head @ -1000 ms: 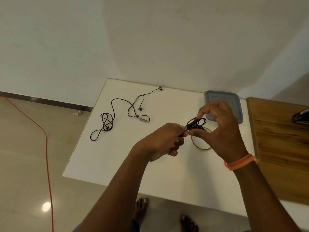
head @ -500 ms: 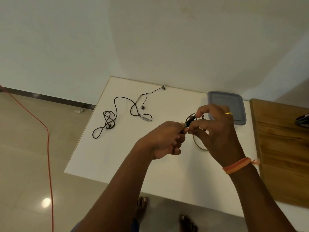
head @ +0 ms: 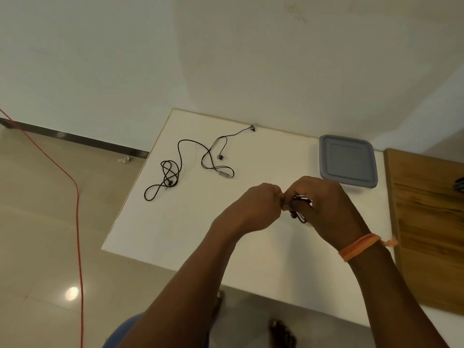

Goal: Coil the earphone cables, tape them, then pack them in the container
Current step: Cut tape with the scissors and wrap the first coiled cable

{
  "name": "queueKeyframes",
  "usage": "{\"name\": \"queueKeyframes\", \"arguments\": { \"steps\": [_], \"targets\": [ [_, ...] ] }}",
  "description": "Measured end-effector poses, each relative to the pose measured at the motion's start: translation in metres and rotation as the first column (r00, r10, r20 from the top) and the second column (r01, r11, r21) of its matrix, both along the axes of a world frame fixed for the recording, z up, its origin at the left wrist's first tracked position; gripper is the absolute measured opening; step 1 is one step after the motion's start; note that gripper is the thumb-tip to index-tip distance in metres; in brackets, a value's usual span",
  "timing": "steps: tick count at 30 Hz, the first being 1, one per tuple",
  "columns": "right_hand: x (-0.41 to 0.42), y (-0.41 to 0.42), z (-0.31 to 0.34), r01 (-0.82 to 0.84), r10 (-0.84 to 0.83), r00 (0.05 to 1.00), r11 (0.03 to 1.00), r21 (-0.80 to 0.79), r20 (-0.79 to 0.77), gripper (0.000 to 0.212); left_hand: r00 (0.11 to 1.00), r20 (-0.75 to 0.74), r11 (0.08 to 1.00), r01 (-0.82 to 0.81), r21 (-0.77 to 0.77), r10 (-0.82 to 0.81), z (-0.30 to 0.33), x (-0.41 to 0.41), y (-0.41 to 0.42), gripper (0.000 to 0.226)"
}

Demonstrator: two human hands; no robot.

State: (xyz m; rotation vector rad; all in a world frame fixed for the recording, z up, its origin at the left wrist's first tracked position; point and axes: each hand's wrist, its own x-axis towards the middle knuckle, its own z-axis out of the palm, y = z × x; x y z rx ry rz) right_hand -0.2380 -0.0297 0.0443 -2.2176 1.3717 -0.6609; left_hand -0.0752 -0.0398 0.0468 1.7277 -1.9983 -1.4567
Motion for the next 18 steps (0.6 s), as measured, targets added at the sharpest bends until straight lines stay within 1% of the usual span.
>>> {"name": "queueKeyframes", "arguments": {
  "steps": [2,4,7,8,11,12,14,16,18],
  "targets": [
    [-0.002,0.002,0.002,0.073,-0.083,0.995,0.985,0.159,0.058,0.009,0.999,0.035,0.999,0.032,-0.024,-0.031,-0.002,-0.002,0.002,0.025],
    [-0.004,0.002,0.005,0.12,-0.173,0.974,0.942,0.312,0.147,0.011,0.998,0.032,0.998,0.057,-0.02,-0.056,-0.003,-0.003,0.003,0.023],
    [-0.006,0.004,0.009,0.141,-0.258,0.947,0.871,0.472,0.193,0.015,0.995,0.014,0.995,0.102,-0.001,-0.102,-0.002,-0.002,0.003,0.022],
    [-0.007,0.004,0.011,0.143,-0.286,0.935,0.847,0.512,0.211,0.019,0.994,-0.002,0.994,0.111,0.001,-0.111,-0.002,-0.001,0.003,0.021],
    [-0.014,0.003,0.014,0.115,-0.411,0.855,0.745,0.657,0.316,0.043,0.986,-0.098,0.99,0.139,0.009,-0.137,0.002,0.002,0.003,0.022],
    [-0.016,0.003,0.016,0.09,-0.441,0.826,0.718,0.69,0.351,0.048,0.979,-0.145,0.989,0.146,0.016,-0.142,0.004,0.002,0.003,0.022],
    [-0.02,0.004,0.017,0.043,-0.483,0.776,0.682,0.73,0.406,0.049,0.966,-0.211,0.987,0.158,0.023,-0.149,0.007,0.003,0.004,0.024],
    [-0.021,0.004,0.017,0.022,-0.522,0.738,0.652,0.758,0.427,0.047,0.96,-0.223,0.984,0.175,0.018,-0.167,0.007,0.002,0.004,0.025],
    [-0.017,0.003,0.016,0.042,-0.543,0.735,0.634,0.772,0.406,0.043,0.961,-0.211,0.982,0.187,0.02,-0.178,0.006,0.001,0.005,0.025]
  ]
}}
